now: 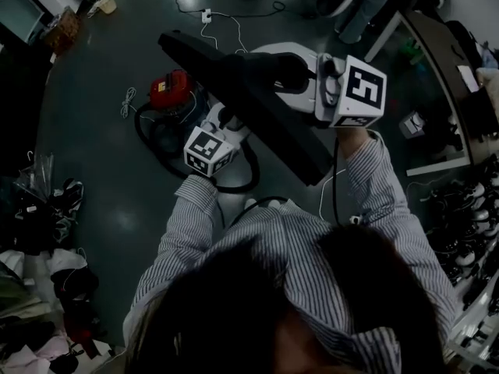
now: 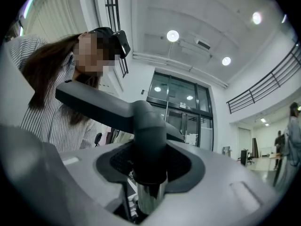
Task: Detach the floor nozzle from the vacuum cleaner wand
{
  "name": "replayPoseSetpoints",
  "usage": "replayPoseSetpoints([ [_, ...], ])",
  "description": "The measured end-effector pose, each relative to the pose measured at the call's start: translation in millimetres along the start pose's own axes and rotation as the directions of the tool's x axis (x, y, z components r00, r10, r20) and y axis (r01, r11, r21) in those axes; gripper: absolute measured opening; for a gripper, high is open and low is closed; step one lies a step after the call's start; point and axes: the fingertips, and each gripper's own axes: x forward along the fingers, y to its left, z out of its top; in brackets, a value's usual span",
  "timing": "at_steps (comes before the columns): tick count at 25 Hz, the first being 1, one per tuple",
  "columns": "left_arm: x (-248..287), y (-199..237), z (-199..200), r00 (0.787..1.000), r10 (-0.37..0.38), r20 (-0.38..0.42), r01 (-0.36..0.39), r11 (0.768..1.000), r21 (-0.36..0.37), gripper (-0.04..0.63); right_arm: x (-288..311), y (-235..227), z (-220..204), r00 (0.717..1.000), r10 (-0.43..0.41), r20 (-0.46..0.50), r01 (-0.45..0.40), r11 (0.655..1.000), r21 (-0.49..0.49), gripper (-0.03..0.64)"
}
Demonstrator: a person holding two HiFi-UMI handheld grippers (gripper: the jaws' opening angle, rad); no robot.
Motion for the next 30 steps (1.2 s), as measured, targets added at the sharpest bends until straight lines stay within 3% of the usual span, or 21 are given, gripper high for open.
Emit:
replayPoseSetpoints([
  [4,8.3,-6.0,1.9,1.0,-0.007,-0.029,0.009,0.997,0.075,0.181,0.4,3.3,-8.2,0.999,-0.027,-0.034,0.026,0.999,-0.022,0.17],
  [11,7.7,-12.1,-9.1,0.997,-0.027,-0.072,0.031,0.998,0.045,0.179,-8.4,-3.3,-15.8,0.983,-0.127,-0.132,0.116,0.99,-0.084,0.17],
  [16,8.5,-27.5,-6.3,0.993,-0.107,-0.054,0.11,0.993,0.04,0.178,-17.6,1.4,-13.8,0.99,-0.074,-0.122,0.07,0.997,-0.034,0.17],
  [20,9.4,-44.3,-5.2,0.976,-0.213,-0.04,0.214,0.976,0.036,0.176,-22.5,8.5,-8.3,0.996,-0.009,-0.084,0.01,1.0,0.016,0.166],
  [22,10.2,-43.5,-5.1,0.98,-0.197,-0.022,0.197,0.98,0.024,0.176,-24.5,1.7,-7.6,0.996,-0.059,-0.071,0.061,0.998,0.03,0.166],
  [27,15.9,-26.1,-12.0,0.998,-0.031,-0.063,0.034,0.999,0.043,0.175,-38.7,-20.0,-14.2,0.956,-0.285,-0.064,0.287,0.957,0.037,0.164],
  [30,18.2,-27.2,-15.2,0.995,-0.053,-0.086,0.056,0.998,0.034,0.176,-38.7,-22.1,-17.8,0.944,-0.32,-0.085,0.323,0.946,0.029,0.164],
])
